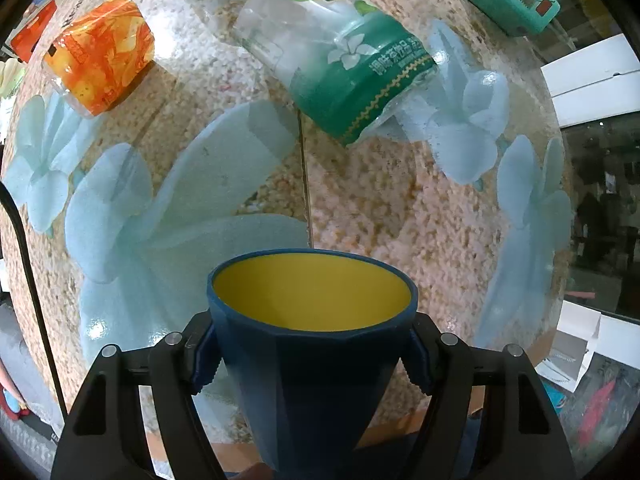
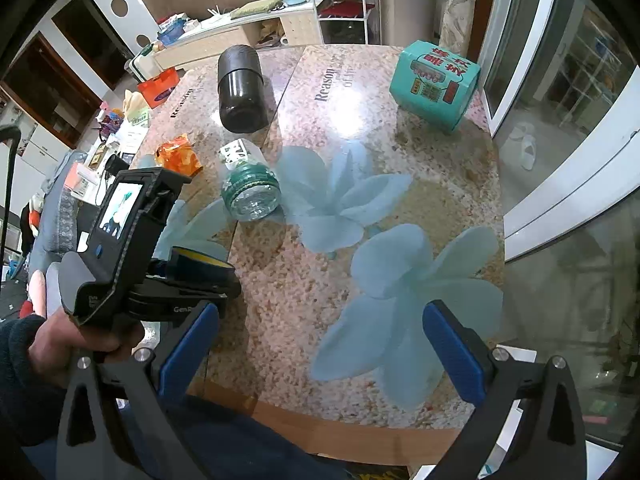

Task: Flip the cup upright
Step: 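Lift and rotate the blue cup with the left tool, opening turned up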

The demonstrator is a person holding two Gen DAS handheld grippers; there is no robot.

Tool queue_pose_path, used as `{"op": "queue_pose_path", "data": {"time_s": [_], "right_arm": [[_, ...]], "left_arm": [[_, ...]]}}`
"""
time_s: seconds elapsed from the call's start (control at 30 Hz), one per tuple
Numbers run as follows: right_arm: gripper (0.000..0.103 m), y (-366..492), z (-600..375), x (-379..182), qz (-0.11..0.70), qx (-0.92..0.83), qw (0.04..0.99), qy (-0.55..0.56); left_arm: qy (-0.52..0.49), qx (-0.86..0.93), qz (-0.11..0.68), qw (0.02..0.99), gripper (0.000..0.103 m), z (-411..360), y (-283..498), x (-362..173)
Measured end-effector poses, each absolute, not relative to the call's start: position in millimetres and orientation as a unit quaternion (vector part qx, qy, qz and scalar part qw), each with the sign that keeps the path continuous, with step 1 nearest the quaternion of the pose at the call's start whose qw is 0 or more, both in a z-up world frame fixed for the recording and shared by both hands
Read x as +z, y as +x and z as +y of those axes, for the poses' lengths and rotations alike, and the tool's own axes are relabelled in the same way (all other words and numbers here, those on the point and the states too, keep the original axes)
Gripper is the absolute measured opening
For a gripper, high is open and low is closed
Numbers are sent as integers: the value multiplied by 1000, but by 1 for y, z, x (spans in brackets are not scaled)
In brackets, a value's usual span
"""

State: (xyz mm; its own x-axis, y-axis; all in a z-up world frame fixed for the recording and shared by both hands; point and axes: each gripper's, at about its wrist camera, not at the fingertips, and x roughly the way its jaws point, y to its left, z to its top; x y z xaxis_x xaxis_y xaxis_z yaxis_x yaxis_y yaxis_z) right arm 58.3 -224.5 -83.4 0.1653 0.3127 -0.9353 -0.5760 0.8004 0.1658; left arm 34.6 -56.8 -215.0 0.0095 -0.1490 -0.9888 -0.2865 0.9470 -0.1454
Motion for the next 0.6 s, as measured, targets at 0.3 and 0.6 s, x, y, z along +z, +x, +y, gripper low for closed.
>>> {"op": "queue_pose_path", "data": {"time_s": [0.3, 0.6], "right_arm": [[102, 46, -226, -79, 564, 299, 764, -99], [102, 28, -225, -65, 519, 331, 782, -91]], "left_arm": [[-135, 8, 639, 757, 77, -63, 6, -183], [-121, -16, 517, 848, 77, -66, -38, -141]]}}
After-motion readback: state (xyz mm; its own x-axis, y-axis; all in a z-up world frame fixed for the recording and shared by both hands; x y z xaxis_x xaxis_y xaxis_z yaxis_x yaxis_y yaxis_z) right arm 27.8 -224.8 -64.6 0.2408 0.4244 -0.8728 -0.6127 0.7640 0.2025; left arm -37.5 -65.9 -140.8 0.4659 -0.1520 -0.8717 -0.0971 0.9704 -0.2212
